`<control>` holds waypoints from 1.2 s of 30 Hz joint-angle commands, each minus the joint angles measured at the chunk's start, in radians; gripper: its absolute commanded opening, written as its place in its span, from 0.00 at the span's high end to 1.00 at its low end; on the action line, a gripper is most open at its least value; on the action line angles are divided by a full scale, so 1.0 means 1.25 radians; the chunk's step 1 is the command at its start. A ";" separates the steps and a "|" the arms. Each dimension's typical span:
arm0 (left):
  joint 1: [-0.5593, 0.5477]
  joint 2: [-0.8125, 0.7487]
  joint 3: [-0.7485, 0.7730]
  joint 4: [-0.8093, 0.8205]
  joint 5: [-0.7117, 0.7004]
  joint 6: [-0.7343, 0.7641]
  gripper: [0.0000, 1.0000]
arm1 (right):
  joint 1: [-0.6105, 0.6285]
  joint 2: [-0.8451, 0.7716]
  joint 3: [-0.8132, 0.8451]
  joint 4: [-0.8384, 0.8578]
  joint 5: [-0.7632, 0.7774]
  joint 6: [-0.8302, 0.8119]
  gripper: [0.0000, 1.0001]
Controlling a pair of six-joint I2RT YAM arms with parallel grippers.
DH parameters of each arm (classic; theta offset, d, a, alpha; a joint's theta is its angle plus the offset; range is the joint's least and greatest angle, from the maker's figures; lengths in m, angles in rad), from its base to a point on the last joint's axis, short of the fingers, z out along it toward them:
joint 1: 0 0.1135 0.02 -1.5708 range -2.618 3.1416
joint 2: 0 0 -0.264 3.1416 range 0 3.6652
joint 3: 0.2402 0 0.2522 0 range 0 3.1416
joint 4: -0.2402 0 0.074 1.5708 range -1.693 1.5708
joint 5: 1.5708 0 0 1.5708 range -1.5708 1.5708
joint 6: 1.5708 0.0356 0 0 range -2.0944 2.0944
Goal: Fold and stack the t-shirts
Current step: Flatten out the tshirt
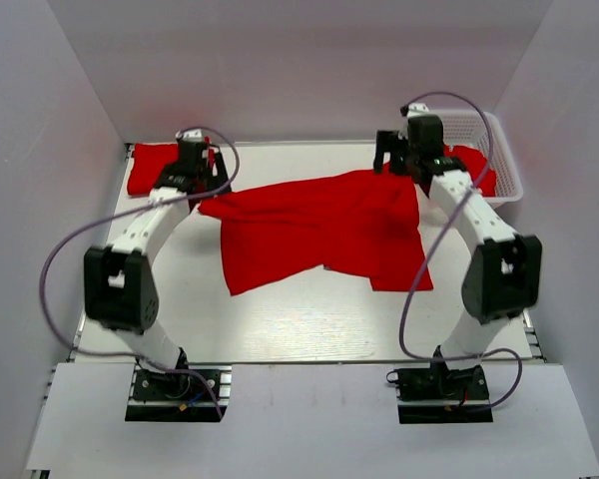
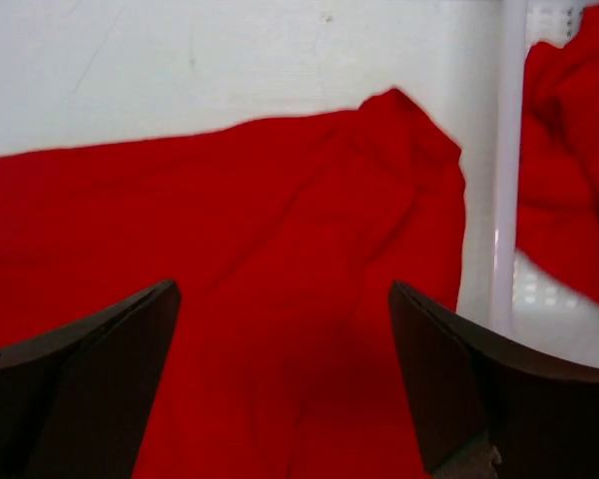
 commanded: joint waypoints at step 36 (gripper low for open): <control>-0.141 -0.242 -0.648 0.124 0.211 -0.132 0.25 | -0.005 -0.391 -0.666 -0.121 0.026 0.245 0.10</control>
